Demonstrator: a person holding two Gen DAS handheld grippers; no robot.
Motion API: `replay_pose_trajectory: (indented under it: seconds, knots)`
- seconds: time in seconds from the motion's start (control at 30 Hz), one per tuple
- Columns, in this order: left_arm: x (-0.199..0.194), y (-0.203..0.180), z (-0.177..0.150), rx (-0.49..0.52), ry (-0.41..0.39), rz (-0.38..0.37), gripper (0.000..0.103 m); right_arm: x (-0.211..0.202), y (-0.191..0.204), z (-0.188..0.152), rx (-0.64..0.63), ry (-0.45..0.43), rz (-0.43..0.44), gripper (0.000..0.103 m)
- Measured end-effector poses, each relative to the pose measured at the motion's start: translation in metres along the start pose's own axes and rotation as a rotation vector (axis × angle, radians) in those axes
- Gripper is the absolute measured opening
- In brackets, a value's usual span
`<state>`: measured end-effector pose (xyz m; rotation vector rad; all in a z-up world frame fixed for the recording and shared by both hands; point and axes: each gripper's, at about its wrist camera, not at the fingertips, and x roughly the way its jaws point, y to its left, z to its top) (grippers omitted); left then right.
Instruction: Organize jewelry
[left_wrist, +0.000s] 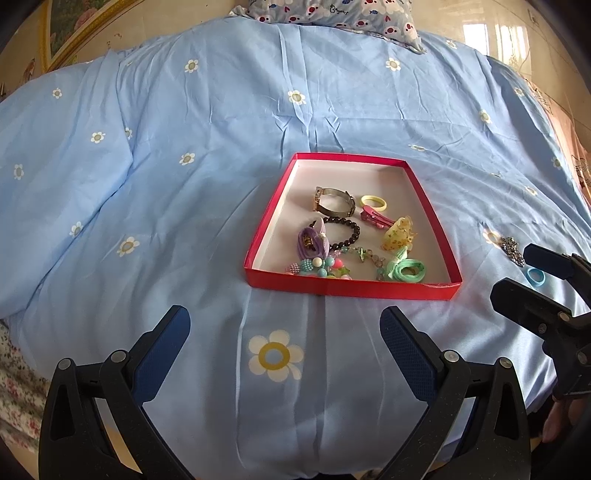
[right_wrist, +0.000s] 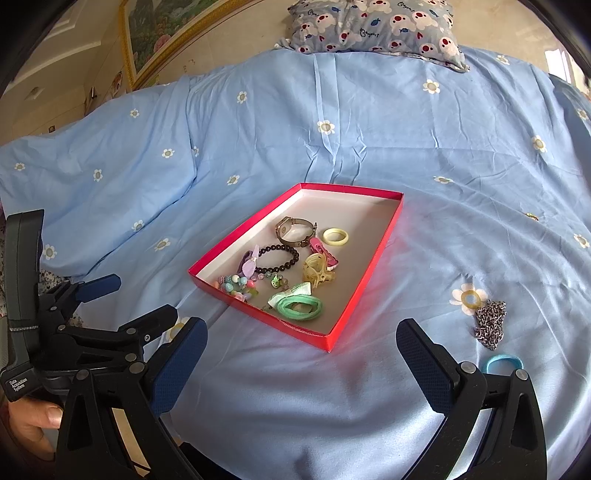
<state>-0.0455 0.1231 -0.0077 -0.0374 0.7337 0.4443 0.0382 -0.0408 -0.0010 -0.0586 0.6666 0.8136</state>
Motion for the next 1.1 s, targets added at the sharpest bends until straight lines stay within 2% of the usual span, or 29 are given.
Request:
replay_pose_trajectory:
  seconds: [1.1]
  knots:
    - [0.005,-0.009,0.009,0.013,0.009,-0.017,0.103,0.005,-0.011,0.003,0.034,0.006,0.005,0.103]
